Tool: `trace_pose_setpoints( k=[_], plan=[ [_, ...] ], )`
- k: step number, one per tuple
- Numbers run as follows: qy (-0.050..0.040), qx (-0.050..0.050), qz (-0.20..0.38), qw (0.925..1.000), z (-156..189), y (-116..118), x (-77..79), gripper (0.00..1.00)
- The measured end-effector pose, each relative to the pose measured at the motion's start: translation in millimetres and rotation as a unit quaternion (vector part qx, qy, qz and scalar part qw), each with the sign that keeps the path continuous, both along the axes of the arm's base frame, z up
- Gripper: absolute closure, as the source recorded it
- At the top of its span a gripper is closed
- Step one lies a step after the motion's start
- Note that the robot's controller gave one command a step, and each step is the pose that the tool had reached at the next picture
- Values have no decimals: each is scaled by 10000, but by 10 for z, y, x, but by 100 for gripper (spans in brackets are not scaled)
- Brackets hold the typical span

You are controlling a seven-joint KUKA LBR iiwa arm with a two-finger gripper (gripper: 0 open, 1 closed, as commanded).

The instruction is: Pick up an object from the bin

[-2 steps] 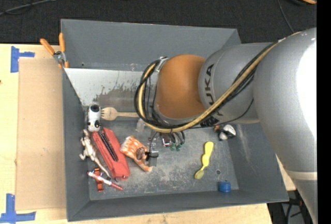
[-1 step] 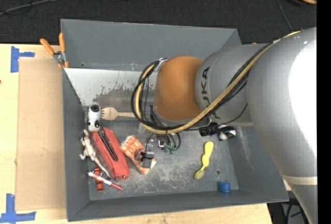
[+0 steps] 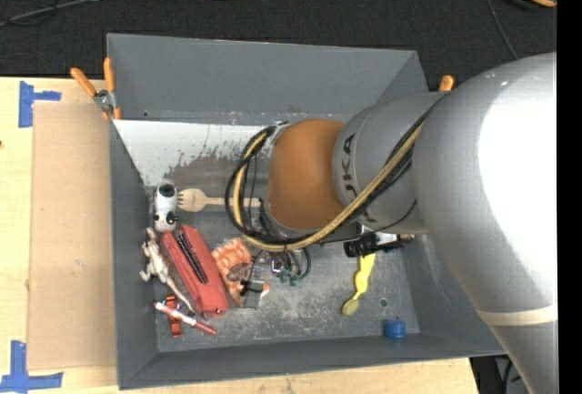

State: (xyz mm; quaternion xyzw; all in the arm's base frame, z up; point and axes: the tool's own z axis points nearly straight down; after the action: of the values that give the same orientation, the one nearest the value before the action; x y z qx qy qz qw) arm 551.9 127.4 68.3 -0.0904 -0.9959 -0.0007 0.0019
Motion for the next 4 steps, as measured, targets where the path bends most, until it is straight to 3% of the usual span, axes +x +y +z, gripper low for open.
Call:
trace_pose_setpoints(
  k=[1, 3, 4],
  plan=[
    [-9, 4, -583, 9983, 24, -63, 34, 100],
    [12, 2, -587, 9983, 186, -69, 20, 100],
    [34, -2, -578, 9983, 528, -72, 7, 100]
  ],
)
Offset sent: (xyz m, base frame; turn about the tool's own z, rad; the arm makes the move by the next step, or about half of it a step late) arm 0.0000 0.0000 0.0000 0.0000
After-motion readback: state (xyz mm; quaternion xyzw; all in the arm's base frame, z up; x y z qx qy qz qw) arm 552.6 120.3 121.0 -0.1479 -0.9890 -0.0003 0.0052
